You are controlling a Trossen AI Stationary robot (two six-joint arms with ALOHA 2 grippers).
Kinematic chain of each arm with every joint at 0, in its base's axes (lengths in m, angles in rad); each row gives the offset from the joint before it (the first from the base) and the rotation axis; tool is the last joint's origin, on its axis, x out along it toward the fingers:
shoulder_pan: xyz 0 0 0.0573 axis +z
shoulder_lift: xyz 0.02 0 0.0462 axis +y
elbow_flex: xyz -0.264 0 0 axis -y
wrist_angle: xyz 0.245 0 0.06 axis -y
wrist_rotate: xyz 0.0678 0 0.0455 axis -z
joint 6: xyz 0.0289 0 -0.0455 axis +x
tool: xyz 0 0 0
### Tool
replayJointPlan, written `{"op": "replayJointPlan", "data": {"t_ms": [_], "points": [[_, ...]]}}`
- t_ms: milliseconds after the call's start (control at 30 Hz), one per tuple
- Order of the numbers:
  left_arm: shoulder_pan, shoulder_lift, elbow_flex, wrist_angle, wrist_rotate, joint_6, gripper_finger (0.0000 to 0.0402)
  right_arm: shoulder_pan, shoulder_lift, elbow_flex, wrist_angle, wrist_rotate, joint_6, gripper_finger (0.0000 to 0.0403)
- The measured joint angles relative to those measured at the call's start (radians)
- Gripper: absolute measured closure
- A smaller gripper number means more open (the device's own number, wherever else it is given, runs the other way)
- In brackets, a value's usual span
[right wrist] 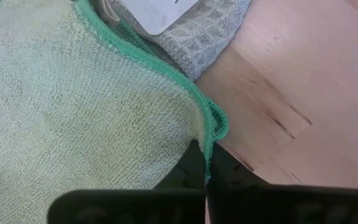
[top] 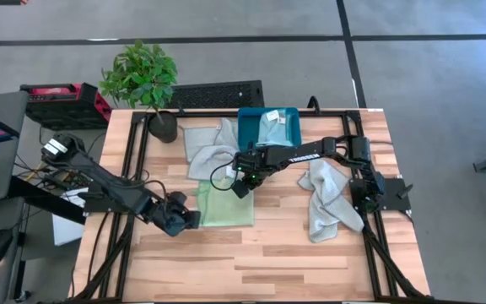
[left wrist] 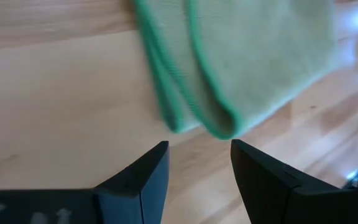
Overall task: Fold microfiber towels
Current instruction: Put the green towel into the blue bin
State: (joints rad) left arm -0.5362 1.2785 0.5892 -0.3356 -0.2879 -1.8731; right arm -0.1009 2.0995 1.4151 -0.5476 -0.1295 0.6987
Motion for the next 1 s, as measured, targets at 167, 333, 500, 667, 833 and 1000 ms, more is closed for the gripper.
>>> {"op": "replayJointPlan", "data": {"t_ms": [167,333,500,667,833,1000], "points": [[0.001,0.000,-0.027,0.064,-0.003,0.022,0.0237,0.000,0.000,0.000,0.002,0.001,0.000,0.0392],[0.001,0.039,-0.065,0.122,-0.002,0.020,0.0237,-0.005,0.001,-0.001,0.015,0.000,0.000,0.0396],[0.001,0.119,-0.063,0.228,0.003,0.052,0.0237,-0.008,0.001,-0.001,0.019,-0.003,0.000,0.0388],[0.002,0.176,-0.062,0.326,-0.004,0.084,0.0237,-0.008,0.002,-0.001,0.027,-0.004,0.000,0.0395],[-0.001,0.172,-0.062,0.364,-0.011,0.108,0.0237,-0.004,0.002,-0.001,0.027,0.000,0.000,0.0391],[-0.010,0.163,-0.062,0.364,-0.031,0.109,0.0237,-0.005,0.002,0.000,0.025,0.000,0.000,0.0393]]}}
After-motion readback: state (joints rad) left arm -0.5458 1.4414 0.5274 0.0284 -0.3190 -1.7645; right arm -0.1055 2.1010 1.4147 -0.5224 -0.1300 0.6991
